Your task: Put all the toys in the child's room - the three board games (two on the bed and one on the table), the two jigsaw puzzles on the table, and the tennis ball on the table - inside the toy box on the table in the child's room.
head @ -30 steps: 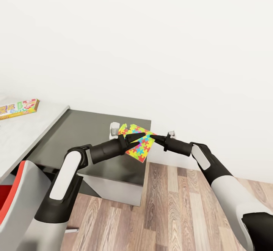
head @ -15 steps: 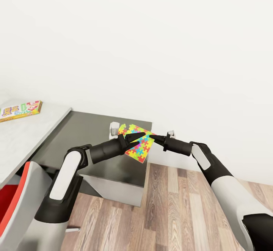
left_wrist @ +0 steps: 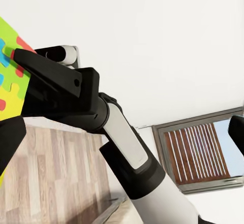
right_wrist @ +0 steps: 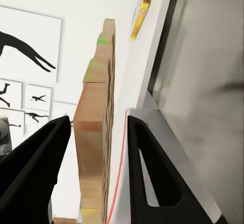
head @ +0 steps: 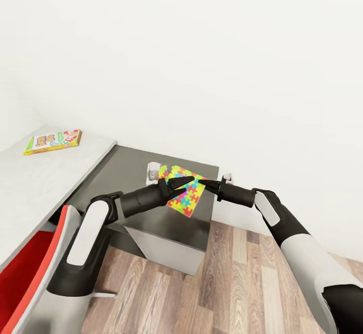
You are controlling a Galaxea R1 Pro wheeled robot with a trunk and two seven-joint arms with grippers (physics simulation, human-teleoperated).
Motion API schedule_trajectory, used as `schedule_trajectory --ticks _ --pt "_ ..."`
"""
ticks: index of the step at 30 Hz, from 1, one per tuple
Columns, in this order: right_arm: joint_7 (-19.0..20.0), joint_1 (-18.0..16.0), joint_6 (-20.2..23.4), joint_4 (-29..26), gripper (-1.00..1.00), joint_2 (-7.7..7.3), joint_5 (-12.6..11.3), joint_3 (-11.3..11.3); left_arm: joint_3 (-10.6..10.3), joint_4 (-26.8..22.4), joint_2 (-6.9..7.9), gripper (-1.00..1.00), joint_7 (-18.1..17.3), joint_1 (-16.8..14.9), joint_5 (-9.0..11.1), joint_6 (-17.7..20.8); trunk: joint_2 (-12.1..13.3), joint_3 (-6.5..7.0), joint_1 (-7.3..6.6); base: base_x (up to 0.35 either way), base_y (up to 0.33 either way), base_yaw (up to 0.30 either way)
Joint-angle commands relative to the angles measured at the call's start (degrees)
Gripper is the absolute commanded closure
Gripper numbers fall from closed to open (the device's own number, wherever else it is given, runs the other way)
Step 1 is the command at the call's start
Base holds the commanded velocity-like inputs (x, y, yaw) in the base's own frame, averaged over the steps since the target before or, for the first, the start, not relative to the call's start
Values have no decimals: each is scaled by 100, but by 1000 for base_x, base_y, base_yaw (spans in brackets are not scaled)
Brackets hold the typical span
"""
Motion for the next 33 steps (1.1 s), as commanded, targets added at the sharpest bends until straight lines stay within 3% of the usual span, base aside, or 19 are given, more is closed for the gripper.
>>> schedule_trajectory --ticks 1,11,33 --pt "5 -3 19 -2 100 -8 -21 15 2 1 -4 -100 9 -5 4 21 38 14 -22 0 0 268" --pt "4 -2 19 1 100 -13 -20 12 -11 1 -22 -100 17 -15 -4 21 439 194 -242 0 0 144" --pt "4 -2 20 0 100 -31 -20 5 -21 1 -49 -100 18 -32 -5 21 1322 588 -725 0 0 13"
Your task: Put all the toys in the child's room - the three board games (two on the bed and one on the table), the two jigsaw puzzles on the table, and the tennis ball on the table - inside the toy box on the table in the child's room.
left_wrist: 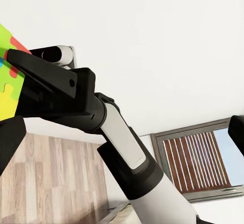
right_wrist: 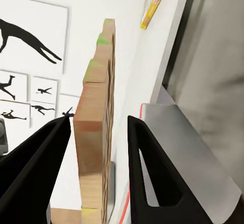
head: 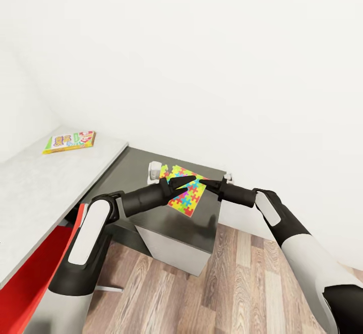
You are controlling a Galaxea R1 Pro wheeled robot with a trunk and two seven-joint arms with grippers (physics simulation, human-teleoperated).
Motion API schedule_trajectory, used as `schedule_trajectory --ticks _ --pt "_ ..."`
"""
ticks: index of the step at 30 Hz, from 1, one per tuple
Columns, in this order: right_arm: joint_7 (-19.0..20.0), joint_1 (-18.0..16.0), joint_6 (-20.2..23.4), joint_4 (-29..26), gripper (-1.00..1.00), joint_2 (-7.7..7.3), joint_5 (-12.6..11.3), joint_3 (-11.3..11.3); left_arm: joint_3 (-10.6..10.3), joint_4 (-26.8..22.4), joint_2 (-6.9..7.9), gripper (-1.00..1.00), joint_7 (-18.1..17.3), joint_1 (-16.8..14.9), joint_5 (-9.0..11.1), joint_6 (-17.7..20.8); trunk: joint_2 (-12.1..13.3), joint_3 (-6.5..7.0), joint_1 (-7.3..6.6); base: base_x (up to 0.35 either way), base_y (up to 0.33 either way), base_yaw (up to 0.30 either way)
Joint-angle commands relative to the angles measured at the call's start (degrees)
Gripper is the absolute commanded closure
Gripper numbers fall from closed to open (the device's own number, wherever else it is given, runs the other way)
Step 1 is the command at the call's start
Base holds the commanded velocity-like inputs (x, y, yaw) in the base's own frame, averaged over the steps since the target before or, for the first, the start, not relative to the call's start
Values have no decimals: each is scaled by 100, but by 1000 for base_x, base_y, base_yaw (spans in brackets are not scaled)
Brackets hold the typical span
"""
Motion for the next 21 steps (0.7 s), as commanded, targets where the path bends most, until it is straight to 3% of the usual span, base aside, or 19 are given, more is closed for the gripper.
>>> schedule_trajectory --ticks 1,21 --pt "6 -5 17 1 100 -6 -19 16 4 -2 -3 -100 8 -4 5 21 37 13 -22 0 0 1" --pt "6 -5 17 4 100 -6 -19 19 7 -2 3 -100 -116 -10 2 25 839 372 -461 0 0 0"
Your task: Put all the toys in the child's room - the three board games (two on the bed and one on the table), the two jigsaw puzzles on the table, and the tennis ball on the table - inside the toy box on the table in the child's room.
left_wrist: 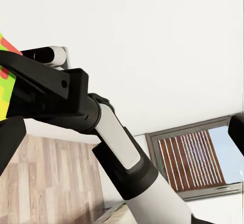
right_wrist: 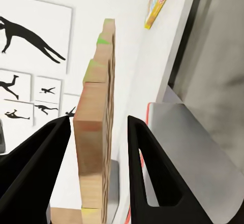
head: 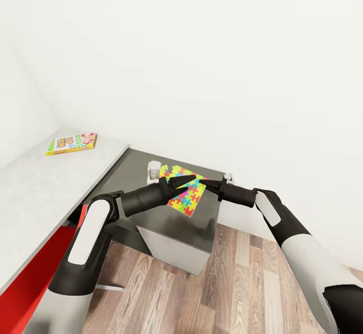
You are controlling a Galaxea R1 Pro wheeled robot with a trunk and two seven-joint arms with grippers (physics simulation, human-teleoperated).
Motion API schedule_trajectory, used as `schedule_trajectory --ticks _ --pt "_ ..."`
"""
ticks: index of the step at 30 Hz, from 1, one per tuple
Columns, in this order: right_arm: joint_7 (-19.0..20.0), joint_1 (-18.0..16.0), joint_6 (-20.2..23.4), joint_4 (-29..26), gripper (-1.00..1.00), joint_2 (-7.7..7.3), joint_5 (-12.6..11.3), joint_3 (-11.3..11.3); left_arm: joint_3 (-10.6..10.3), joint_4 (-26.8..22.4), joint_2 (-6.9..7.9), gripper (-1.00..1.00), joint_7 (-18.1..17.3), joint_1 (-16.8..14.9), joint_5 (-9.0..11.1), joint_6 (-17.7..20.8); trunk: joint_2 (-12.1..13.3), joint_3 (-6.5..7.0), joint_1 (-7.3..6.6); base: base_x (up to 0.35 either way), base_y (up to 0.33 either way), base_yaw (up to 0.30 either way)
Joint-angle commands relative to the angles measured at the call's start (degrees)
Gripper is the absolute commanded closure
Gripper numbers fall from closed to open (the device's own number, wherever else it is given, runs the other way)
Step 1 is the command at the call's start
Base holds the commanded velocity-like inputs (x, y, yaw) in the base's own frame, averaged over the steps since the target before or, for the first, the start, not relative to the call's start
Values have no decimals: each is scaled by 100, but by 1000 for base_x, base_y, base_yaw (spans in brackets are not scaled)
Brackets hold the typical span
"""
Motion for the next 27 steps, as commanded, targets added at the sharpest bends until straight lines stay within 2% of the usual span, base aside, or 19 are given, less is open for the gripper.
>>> schedule_trajectory --ticks 1,10,27 --pt "6 -5 17 0 100 -6 -19 17 6 -1 1 -100 -54 -3 -8 22 36 12 -21 0 0 0" --pt "6 -5 17 1 100 -6 -19 16 18 -5 32 -100 -545 -9 -6 31 397 174 -219 0 0 0" --pt "6 -6 17 2 100 -6 -19 16 19 -9 43 -100 -1198 -30 -6 49 1079 479 -592 0 0 0"
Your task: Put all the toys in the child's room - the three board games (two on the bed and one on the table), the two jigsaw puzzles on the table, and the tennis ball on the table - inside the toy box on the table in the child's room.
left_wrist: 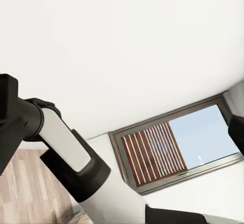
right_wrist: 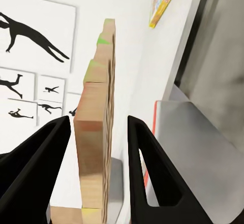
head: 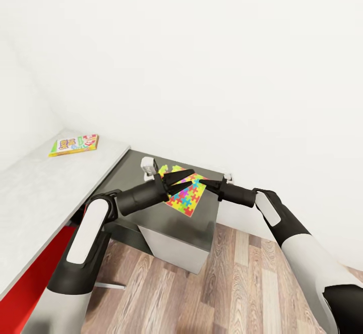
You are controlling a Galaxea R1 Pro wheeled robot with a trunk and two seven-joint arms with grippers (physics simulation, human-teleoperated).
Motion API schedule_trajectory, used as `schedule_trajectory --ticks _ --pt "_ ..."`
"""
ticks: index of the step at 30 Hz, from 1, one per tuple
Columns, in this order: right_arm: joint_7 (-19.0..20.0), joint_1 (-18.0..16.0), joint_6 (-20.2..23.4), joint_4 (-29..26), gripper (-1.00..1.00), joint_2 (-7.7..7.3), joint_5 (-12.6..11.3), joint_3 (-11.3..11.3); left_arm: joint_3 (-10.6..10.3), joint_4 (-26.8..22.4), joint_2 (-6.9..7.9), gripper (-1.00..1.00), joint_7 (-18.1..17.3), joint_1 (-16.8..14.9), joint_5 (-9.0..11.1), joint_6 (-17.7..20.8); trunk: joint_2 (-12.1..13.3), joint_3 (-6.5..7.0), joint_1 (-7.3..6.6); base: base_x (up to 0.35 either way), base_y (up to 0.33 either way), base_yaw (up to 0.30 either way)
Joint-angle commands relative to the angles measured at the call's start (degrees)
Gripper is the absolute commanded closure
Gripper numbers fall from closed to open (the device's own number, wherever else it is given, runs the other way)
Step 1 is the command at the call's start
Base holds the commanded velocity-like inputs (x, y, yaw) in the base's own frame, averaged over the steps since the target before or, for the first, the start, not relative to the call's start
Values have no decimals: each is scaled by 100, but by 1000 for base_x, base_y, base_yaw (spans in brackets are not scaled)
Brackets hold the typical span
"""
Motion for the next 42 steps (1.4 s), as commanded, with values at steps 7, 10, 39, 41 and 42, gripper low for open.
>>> schedule_trajectory --ticks 7,10,39,41,42 --pt "6 -8 18 3 100 -15 -20 14 22 1 24 -100 -214 -7 -58 34 274 118 -152 0 0 2" --pt "6 -10 21 3 100 -26 -20 14 29 1 38 -100 -243 -7 -58 38 395 172 -218 0 0 40" --pt "222 -18 578 -252 100 -239 -43 14 71 3 155 -100 -257 1 -58 30 434 190 -239 0 0 242" --pt "207 -26 604 -268 100 -242 -41 20 73 4 162 -100 -255 2 -58 29 434 190 -239 0 0 286" --pt "192 -36 613 -274 100 -242 -41 22 73 4 164 -100 -254 2 -58 29 434 190 -239 0 0 286"
